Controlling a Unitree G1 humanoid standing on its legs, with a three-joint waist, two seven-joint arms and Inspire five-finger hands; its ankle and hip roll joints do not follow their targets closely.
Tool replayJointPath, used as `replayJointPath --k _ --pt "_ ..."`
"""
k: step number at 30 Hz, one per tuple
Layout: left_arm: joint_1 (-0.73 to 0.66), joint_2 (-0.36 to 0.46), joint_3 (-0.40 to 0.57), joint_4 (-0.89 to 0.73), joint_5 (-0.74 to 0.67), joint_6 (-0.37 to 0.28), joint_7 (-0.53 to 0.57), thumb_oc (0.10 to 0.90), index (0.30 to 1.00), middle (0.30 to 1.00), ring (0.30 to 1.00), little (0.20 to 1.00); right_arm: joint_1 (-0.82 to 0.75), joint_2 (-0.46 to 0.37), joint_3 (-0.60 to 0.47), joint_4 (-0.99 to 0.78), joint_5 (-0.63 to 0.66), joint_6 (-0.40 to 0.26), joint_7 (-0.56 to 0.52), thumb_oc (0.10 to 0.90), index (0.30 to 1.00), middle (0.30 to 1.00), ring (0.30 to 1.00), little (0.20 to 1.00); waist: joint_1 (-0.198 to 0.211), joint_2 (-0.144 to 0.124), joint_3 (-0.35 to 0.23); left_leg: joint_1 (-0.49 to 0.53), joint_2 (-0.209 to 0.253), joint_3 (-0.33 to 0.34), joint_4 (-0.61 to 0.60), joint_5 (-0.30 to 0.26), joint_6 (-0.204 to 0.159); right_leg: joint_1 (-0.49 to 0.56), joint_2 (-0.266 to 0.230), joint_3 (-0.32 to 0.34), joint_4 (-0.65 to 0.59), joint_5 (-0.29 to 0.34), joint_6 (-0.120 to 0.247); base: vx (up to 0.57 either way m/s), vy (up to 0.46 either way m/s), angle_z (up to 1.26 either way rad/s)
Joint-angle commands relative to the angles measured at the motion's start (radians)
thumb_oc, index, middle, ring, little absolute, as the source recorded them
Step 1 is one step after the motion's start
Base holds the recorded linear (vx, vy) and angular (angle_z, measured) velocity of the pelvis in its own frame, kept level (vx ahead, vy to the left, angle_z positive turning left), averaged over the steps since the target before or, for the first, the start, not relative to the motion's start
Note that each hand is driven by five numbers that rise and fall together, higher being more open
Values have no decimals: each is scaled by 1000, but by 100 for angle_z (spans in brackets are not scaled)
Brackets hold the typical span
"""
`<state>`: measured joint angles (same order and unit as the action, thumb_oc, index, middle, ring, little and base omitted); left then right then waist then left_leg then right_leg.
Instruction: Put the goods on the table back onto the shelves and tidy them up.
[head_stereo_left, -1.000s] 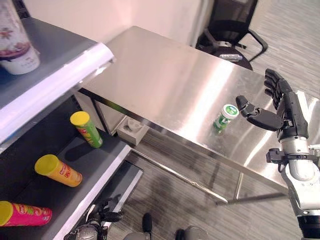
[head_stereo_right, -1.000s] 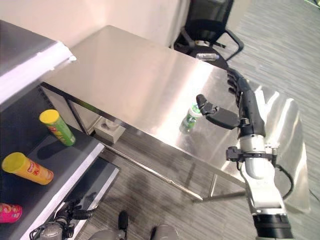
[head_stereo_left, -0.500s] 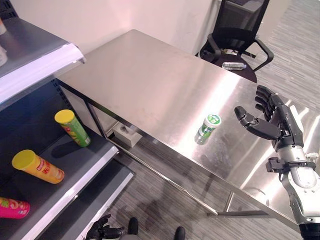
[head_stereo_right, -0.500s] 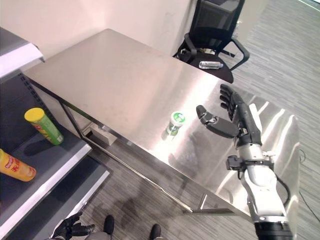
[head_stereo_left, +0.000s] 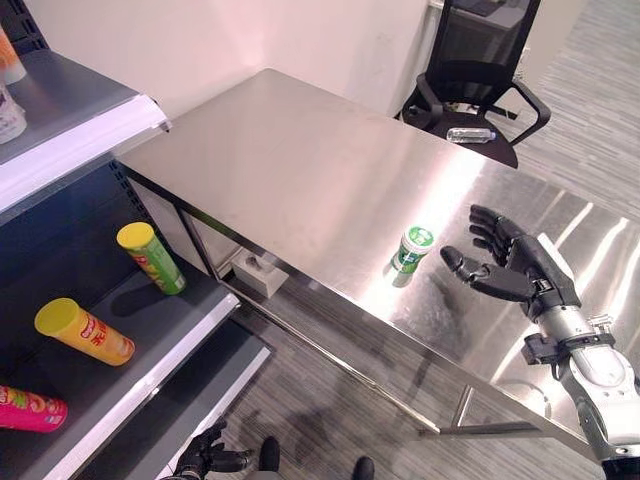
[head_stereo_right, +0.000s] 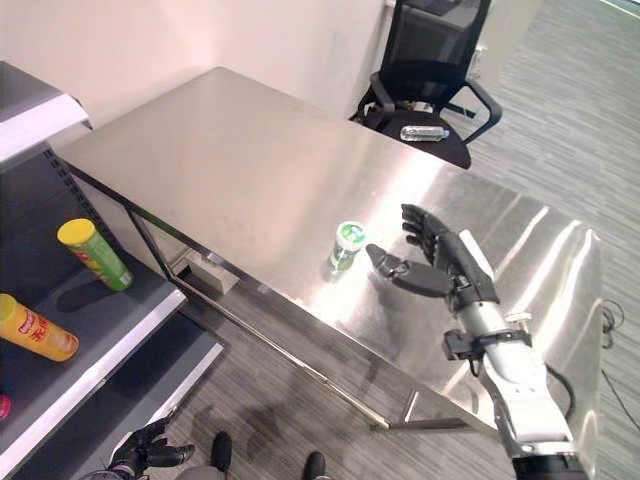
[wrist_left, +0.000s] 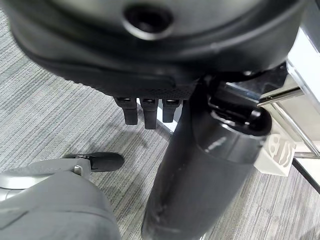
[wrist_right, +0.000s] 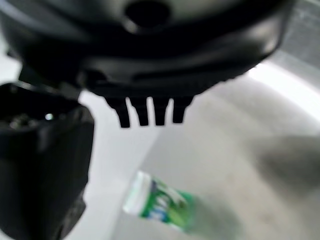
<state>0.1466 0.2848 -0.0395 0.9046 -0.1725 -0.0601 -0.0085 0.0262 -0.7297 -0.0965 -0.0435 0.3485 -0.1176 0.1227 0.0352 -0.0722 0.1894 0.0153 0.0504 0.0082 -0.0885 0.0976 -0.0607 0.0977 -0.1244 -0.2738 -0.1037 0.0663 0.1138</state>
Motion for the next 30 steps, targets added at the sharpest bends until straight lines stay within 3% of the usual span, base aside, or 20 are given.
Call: replayJointPath --k 1,13,14,17,19,30 --pt "-67 22 -41 31 28 -42 0 800 900 900 900 900 -80 -108 -38 -37 -59 -71 -30 800 900 900 900 900 4 20 -52 8 39 51 1 -33 -49 37 8 -34 16 -90 26 18 6 3" --pt "-67 22 -41 31 28 -42 0 800 900 900 900 900 -80 -108 -38 -36 -59 -71 -30 800 900 900 900 900 4 20 -52 8 39 51 1 -33 -49 37 8 -35 16 -90 26 4 2 2" --pt "-60 22 -39 32 36 -43 4 800 900 900 900 900 -77 -98 -38 -14 -136 -63 -55 800 900 900 900 900 8 30 -50 0 32 43 1 -34 -51 40 0 -54 16 -89 29 32 15 3" --pt "-60 22 -39 32 36 -43 4 800 900 900 900 900 -77 -98 -38 -14 -136 -63 -55 800 900 900 900 900 8 30 -51 0 32 43 1 -33 -51 40 0 -55 16 -89 29 16 9 17" --pt "-51 14 -52 29 34 -42 4 800 900 900 900 900 -117 -101 10 29 -221 -49 -68 800 900 900 900 900 27 35 -45 -6 21 29 1 -35 -47 48 -11 -81 16 -89 33 47 27 3" --pt "-50 16 -49 33 30 -42 13 800 900 900 900 900 -139 -91 26 69 -256 -43 -90 800 900 900 900 900 39 33 -43 -7 15 19 1 -38 -45 57 -17 -99 16 -91 35 12 7 14"
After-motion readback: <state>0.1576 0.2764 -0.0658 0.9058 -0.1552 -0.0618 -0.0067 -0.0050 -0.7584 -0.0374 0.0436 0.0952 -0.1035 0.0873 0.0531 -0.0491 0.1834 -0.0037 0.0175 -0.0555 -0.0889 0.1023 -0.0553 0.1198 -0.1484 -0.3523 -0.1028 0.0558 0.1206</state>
